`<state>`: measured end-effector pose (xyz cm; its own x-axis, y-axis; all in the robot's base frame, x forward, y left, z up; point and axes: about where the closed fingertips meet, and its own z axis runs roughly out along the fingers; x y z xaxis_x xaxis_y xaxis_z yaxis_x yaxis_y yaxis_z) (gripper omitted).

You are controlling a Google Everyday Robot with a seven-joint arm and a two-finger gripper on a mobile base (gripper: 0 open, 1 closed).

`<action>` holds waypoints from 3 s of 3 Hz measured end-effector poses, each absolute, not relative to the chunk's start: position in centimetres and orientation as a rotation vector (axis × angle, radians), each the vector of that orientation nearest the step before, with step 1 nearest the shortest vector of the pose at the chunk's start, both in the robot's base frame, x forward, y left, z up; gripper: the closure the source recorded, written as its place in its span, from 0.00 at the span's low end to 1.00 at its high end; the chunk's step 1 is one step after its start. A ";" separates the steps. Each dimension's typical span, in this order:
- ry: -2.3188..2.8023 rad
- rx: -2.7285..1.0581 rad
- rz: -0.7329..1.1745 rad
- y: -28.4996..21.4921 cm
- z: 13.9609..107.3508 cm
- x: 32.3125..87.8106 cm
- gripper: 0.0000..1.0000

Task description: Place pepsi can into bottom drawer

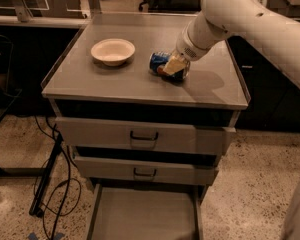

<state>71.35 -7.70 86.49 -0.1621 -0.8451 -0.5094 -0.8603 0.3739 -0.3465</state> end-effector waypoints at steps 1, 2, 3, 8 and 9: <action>1.968 -1.448 0.001 -8.5 88.9 69.4 1.00; 1.916 -1.424 -0.029 -9.2 91.6 66.1 1.00; 1.879 -1.399 -0.051 -10.3 92.9 61.2 1.00; 1.935 -1.288 0.029 -12.8 87.2 50.5 1.00; 1.969 -1.301 0.068 -11.9 82.5 50.2 1.00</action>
Offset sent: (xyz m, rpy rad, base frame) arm -0.1174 -0.0320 0.0809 0.0266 -0.1802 -0.0111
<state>50.17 -11.95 82.53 -0.1908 -0.7657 -0.6143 -0.8065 0.4791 -0.3466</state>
